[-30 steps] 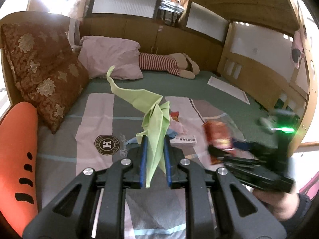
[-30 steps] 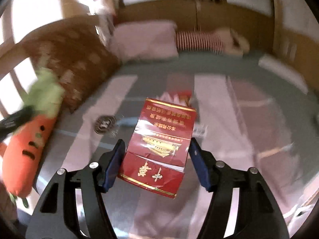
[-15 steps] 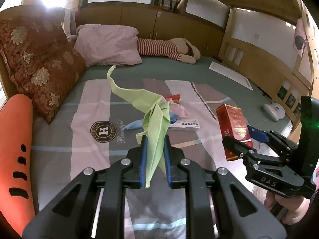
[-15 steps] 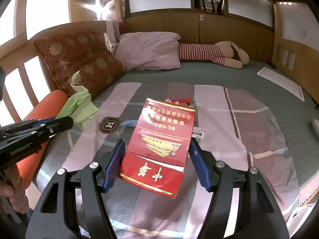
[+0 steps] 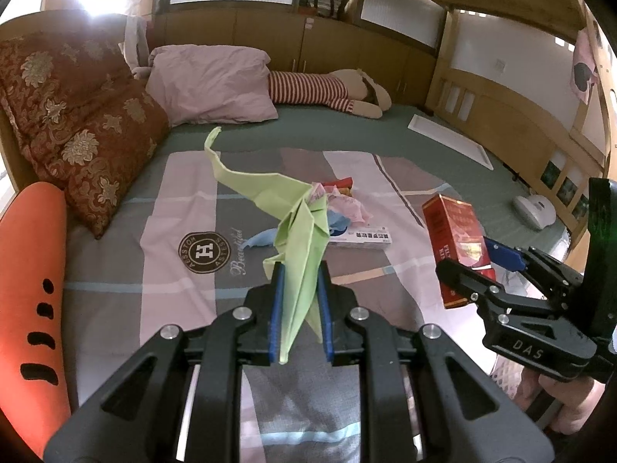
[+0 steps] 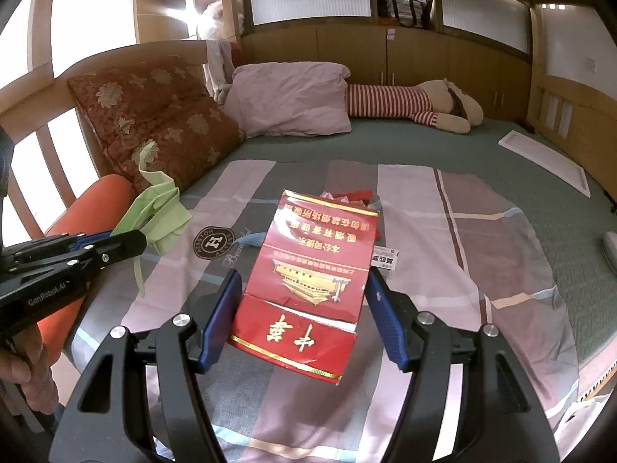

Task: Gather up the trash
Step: 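Carry the paper crane and red box to the white wastebasket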

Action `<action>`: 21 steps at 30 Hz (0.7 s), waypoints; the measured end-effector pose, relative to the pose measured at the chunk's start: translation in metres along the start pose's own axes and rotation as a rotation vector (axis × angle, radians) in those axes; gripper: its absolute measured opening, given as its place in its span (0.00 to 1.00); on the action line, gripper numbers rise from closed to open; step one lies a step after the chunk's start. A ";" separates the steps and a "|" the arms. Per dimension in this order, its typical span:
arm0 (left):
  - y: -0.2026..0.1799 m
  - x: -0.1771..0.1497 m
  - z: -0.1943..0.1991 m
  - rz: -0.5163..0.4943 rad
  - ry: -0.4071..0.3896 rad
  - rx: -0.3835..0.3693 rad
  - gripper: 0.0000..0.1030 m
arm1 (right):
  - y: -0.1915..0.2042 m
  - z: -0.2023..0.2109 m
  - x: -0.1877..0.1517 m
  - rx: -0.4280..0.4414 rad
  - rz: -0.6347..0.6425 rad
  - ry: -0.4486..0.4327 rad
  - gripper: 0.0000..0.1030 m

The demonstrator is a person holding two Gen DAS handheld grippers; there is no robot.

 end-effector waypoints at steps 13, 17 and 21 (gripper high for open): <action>-0.064 -0.013 -0.011 -0.133 0.029 -0.151 0.17 | -0.091 0.129 -0.012 -0.117 -0.150 -0.174 0.63; -0.128 -0.028 -0.011 -0.257 0.062 -0.270 0.17 | -0.179 0.204 -0.070 -0.304 -0.252 -0.167 0.63; -0.235 -0.041 0.004 -0.416 0.100 -0.465 0.17 | -0.259 0.242 -0.150 -0.486 -0.377 -0.098 0.64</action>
Point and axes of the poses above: each gripper's, at about its wrist camera, not at the fingertips, and z roughly against the way its jaws point, y to its left, x to its top, the point moved 8 cm from there along -z, roughly the way its jaws point, and after that the axes turned 1 degree about -z, right-handed, at the moved point
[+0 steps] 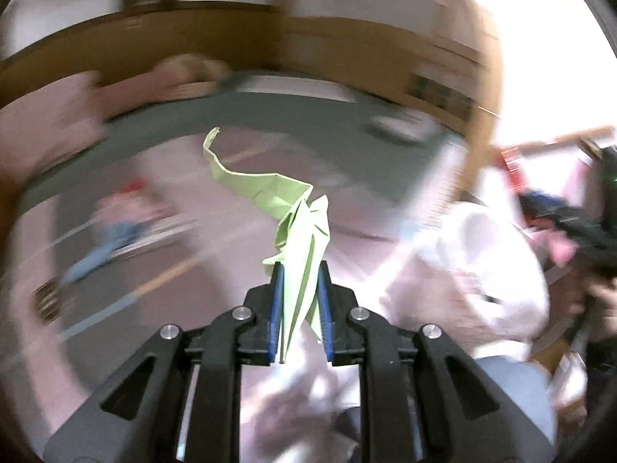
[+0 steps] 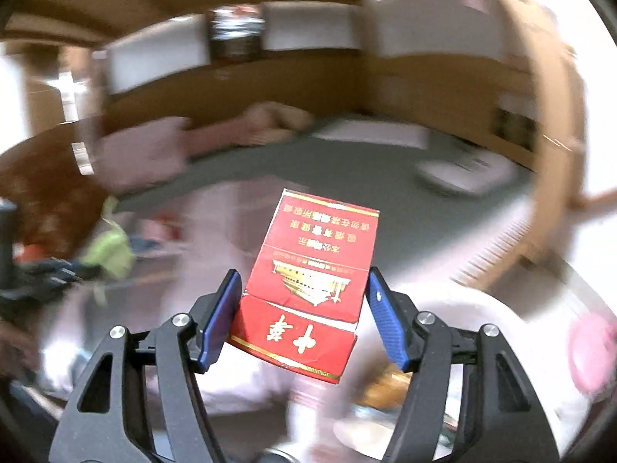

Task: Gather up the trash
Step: 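Carry the paper crane and red box to the white wastebasket, then open both tools over the wastebasket to drop the crane and box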

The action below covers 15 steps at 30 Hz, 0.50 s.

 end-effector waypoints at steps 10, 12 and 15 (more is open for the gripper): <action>-0.227 0.031 -0.093 -0.254 0.169 -0.284 0.93 | -0.115 0.083 0.017 -0.175 -0.302 -0.207 0.83; -0.210 0.030 -0.097 -0.212 0.166 -0.220 0.93 | -0.100 0.082 0.022 -0.149 -0.273 -0.192 0.83; -0.149 0.034 -0.079 -0.079 0.135 -0.150 0.93 | -0.063 0.068 0.023 -0.084 -0.195 -0.152 0.83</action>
Point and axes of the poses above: each gripper's, at about its wrist camera, not at the fingertips, and z roughly against the way its jaws point, y to its left, x to its top, the point moved 8 cm from there along -z, roughly the way its jaws point, and after that the axes turned 1 degree about -z, right-handed, at the moved point
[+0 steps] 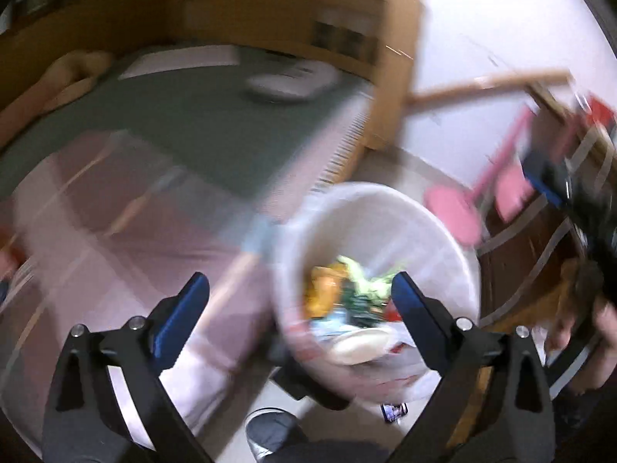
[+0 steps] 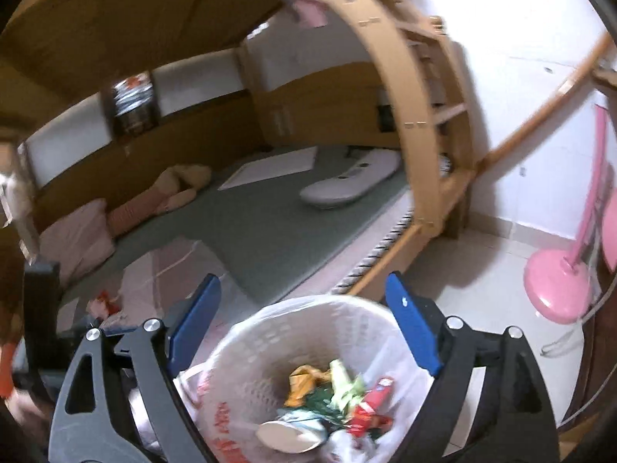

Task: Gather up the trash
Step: 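Open both tools over the wastebasket to drop the crane and box, then return both tools over the remaining trash on the bed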

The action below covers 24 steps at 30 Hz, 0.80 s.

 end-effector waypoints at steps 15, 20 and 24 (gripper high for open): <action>0.312 -0.136 0.199 0.400 -0.147 0.665 0.97 | 0.392 -0.091 -0.075 0.547 0.383 0.232 0.85; 0.339 -0.153 0.198 0.510 -0.143 0.656 0.97 | 0.411 -0.116 -0.105 0.525 0.417 0.258 0.85; 0.325 -0.152 0.182 0.481 -0.101 0.631 0.97 | 0.402 -0.116 -0.108 0.526 0.404 0.289 0.85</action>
Point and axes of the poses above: each gripper's, at about its wrist camera, not at the fingertips, and z roughly against the way its jaws point, y to its left, x to its top, the point moved 8 cm from there along -z, roughly the way its jaws point, and after that the axes turned 1 degree about -z, right-handed, at the moved point
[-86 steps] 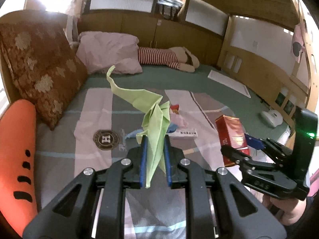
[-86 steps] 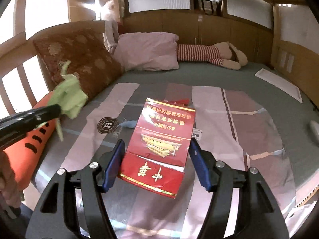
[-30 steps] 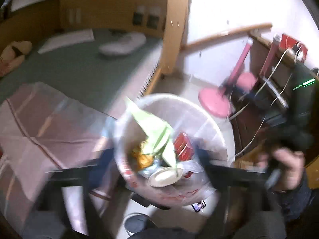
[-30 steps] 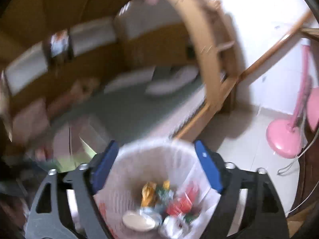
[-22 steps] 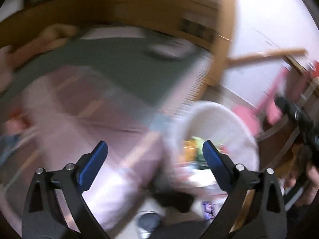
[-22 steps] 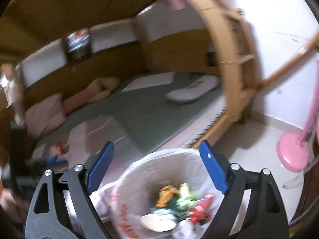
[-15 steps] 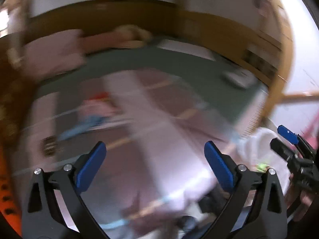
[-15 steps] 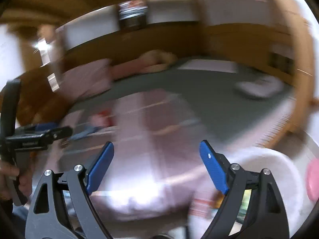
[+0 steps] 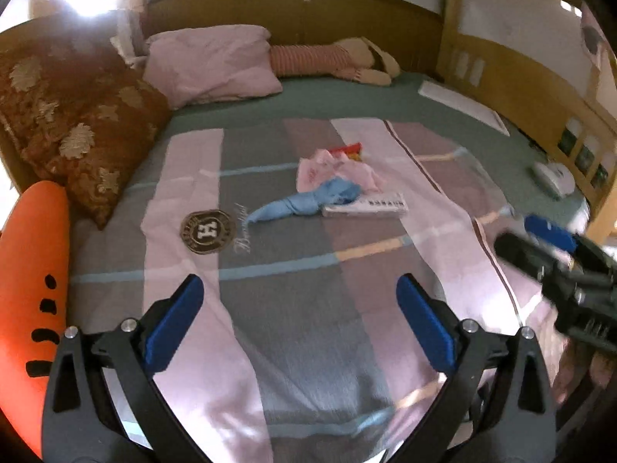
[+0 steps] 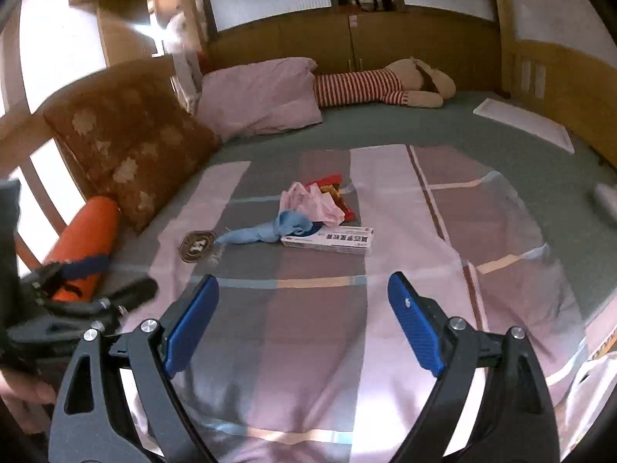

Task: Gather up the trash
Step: 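Return both tools over the remaining trash on the bed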

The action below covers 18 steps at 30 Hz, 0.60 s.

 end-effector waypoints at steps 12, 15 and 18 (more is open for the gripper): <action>-0.017 -0.006 0.007 -0.033 -0.005 -0.012 0.97 | -0.003 0.002 -0.003 -0.004 0.004 -0.003 0.85; -0.015 -0.006 0.006 -0.025 -0.002 -0.011 0.97 | -0.003 0.001 -0.003 -0.005 0.005 -0.003 0.85; -0.015 -0.005 0.008 -0.023 -0.008 -0.014 0.97 | -0.003 0.000 -0.004 -0.006 0.007 0.000 0.85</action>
Point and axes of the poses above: each gripper's, at about its wrist camera, not at the fingertips, and z roughly against the way its jaws point, y to its left, x to its top, the point moved 8 cm from there along -z, roughly the way its jaws point, and after that the axes turned 1 degree about -z, right-handed, at the moved point
